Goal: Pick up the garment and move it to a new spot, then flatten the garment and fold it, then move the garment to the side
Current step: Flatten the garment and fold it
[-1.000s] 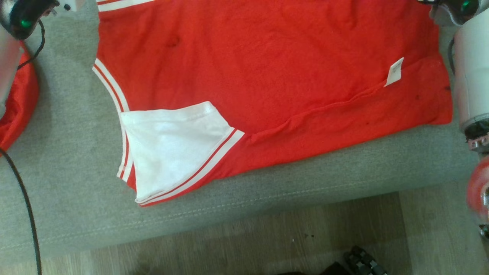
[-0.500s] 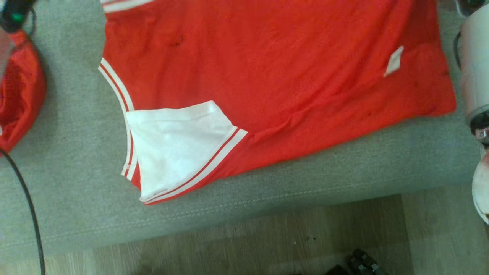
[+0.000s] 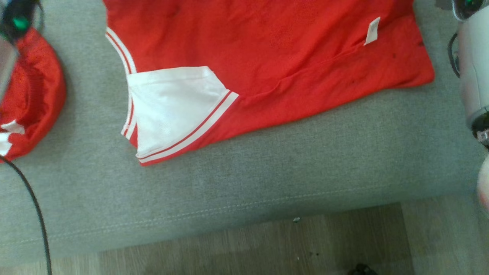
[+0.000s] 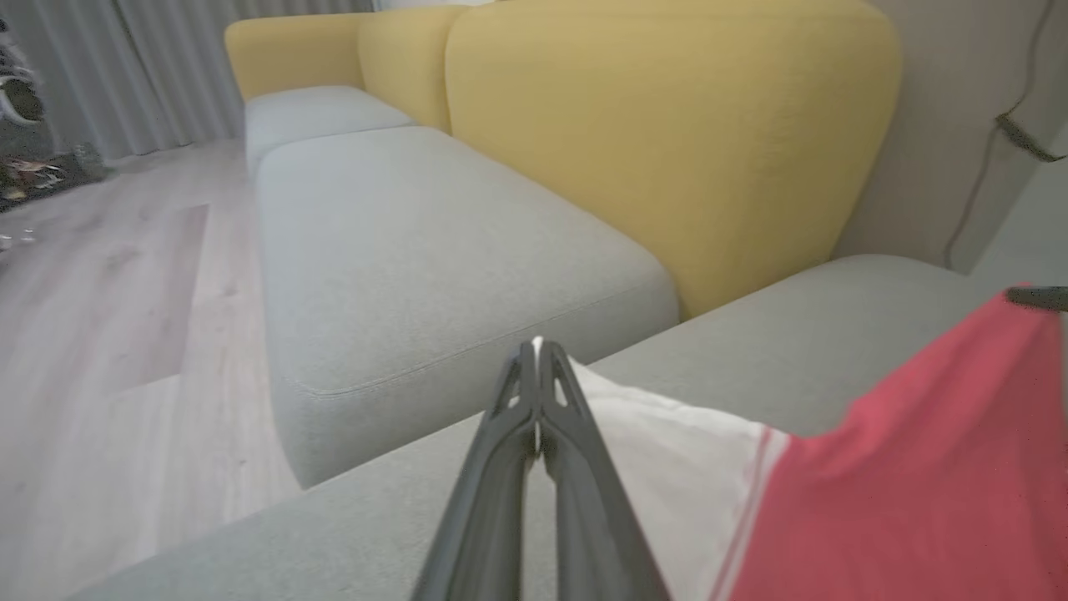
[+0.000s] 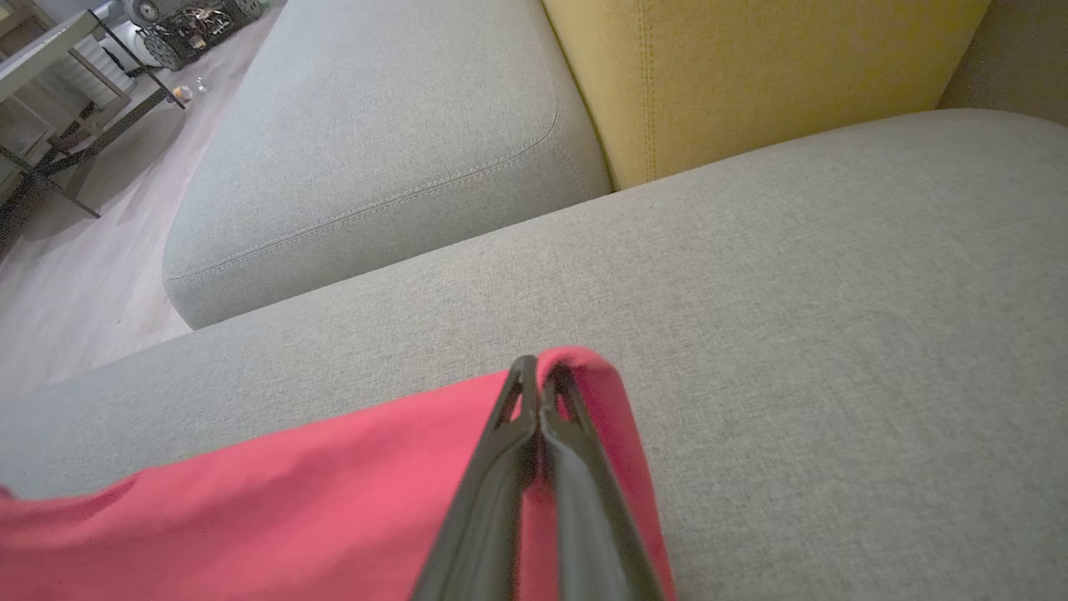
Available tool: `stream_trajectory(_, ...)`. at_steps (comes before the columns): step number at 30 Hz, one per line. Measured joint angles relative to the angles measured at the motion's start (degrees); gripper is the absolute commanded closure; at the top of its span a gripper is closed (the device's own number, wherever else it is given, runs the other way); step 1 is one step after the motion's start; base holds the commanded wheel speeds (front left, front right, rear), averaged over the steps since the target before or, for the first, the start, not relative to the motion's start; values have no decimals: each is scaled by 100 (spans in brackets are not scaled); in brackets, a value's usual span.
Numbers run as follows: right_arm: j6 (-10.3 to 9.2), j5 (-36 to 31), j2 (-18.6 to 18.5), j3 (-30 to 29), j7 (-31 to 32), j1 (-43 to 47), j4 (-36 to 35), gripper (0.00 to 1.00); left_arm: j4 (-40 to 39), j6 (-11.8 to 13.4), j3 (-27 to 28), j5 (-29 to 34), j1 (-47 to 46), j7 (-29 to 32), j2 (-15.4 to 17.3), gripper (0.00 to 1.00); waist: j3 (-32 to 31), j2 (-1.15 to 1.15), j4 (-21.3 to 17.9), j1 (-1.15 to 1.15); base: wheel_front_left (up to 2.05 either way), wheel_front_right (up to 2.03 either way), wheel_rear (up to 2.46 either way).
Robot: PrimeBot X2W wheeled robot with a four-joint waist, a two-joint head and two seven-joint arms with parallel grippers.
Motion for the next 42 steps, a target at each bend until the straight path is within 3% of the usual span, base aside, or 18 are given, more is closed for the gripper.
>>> stream_trajectory(3,0,285,-131,253,51,154,19,100,-589,0,-55,-447,455,157,238,100,-115,0,59,0,0,0,0)
stream_trajectory(9,-1,760,-456,867,412,649,19,100,-1815,10,-27,-1150,1349,509,1045,100,-271,0,216,0,0,0,0)
stream_trajectory(16,0,1188,-923,1608,831,1104,-349,100,-3526,563,-118,-1814,2560,970,1683,100,-391,0,373,0,0,0,0)
stream_trajectory(21,-1,1510,-1048,2031,1194,1484,-628,100,-4242,979,-394,-1831,3092,1198,1987,100,-377,0,415,0,0,0,0)
stream_trajectory(26,-1,1720,-1211,2323,1426,1834,-871,100,-4313,1180,-603,-1683,3399,1178,2008,100,-355,0,418,0,0,0,0)
stream_trajectory(37,-1,2165,-1211,2576,1714,2198,-1204,100,-3812,1273,-977,-1214,3605,980,1740,100,-475,0,326,0,0,0,0)
stream_trajectory(39,0,2294,-1207,2575,1714,2277,-1233,100,-3710,1307,-1037,-1040,3606,872,1713,82,-522,0,299,0,0,0,0)
stream_trajectory(40,-1,2339,-1207,2572,1707,2318,-1246,100,-3648,1311,-1067,-1024,3620,828,1680,66,-548,0,289,0,0,0,0)
stream_trajectory(41,-1,2360,-1206,2572,1706,2358,-1248,84,-3585,1339,-1065,-1024,3657,767,1629,14,-578,0,278,0,0,0,0)
stream_trajectory(42,0,2396,-1203,2565,1700,2395,-1251,45,-3528,1383,-1066,-1023,3710,692,1585,0,-608,0,267,0,0,0,0)
